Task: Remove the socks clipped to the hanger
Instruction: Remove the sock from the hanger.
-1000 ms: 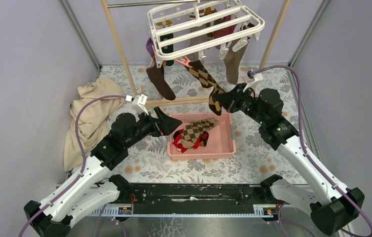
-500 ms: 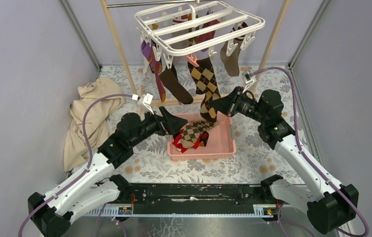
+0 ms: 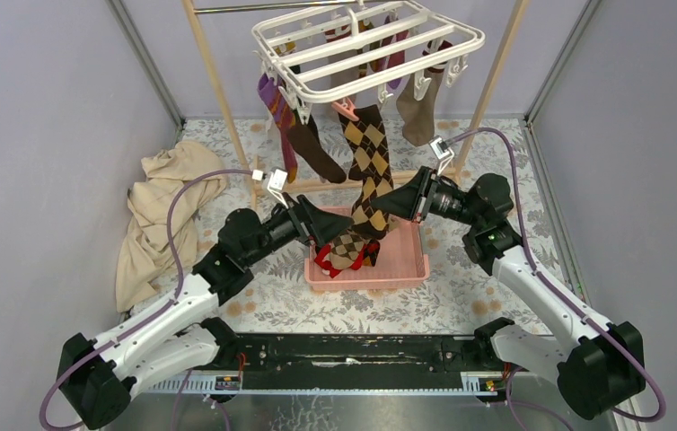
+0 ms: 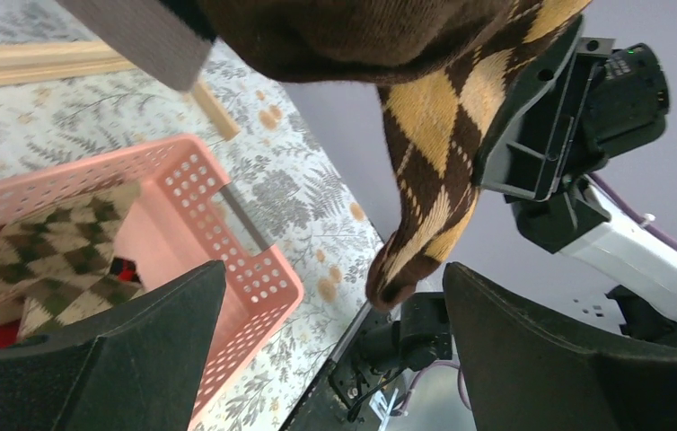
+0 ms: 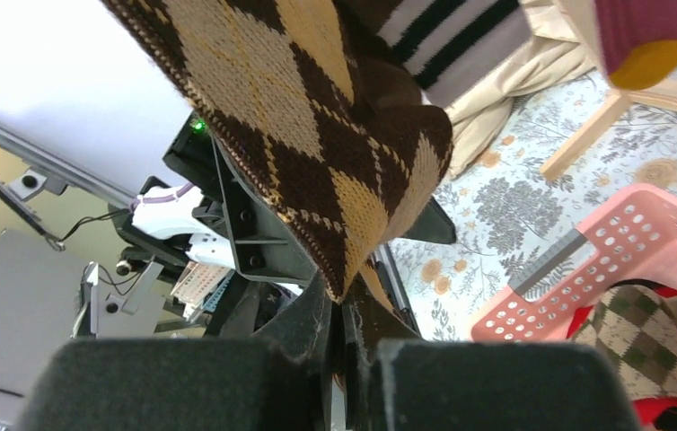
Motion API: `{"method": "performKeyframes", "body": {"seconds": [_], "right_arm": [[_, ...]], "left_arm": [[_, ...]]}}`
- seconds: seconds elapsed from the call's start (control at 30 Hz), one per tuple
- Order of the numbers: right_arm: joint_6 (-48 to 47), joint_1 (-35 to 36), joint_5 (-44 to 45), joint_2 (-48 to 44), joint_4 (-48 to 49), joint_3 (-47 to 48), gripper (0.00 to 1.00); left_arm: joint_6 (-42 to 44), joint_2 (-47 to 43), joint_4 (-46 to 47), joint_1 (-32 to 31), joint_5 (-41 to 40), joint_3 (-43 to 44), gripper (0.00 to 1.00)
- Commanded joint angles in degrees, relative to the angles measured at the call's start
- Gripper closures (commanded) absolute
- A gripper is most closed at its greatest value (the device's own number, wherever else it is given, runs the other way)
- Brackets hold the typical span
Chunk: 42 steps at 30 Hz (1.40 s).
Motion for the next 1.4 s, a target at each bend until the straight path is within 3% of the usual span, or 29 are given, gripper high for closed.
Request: {"method": "performKeyframes", "body": {"seconds": [0.0,0.43,0.53,0.67,0.77,0.9,1.17,1.37], "right_arm": [[2.81,1.89,-2.95,0.40,7.24,0.58,1.00],[0.37,5.80,-0.11,1.98,5.42,2.02,1.00],[0.40,6.06,0.10,2.07,5.44,2.29,1.00],[0.30,6.44,0.57,2.30,5.46,2.48,1.00],[0.22,6.77,0.88,2.71,5.50,2.48,0.99],[-1.14,6.98,1.57,2.86,3.29,2.94,0.84],[-10.41,6.99,4.97,1.73,-10.38,7.27,0.54],[-17.14,6.99,9.26,0.60,-19.70,10.81,0.46]], "left_arm": [[-0.76,2.11,12.18,-0.82,3.76,-0.29,0.01],[-2.22,6.23,21.17,-2.42,7.03,-0.84,0.04],[-2.26,6.22,22.49,-2.66,7.28,-1.29,0.23],[-2.43,6.51,22.84,-2.69,7.98,-1.02,0.60],[-2.53,6.21,22.73,-2.71,8.26,-1.07,0.73],[-1.44,4.03,18.74,-2.72,6.78,-1.33,0.75],[1.07,-4.22,4.12,-2.70,0.17,-1.37,0.79],[1.82,-7.93,-4.88,-2.71,-4.19,0.20,0.80]]}}
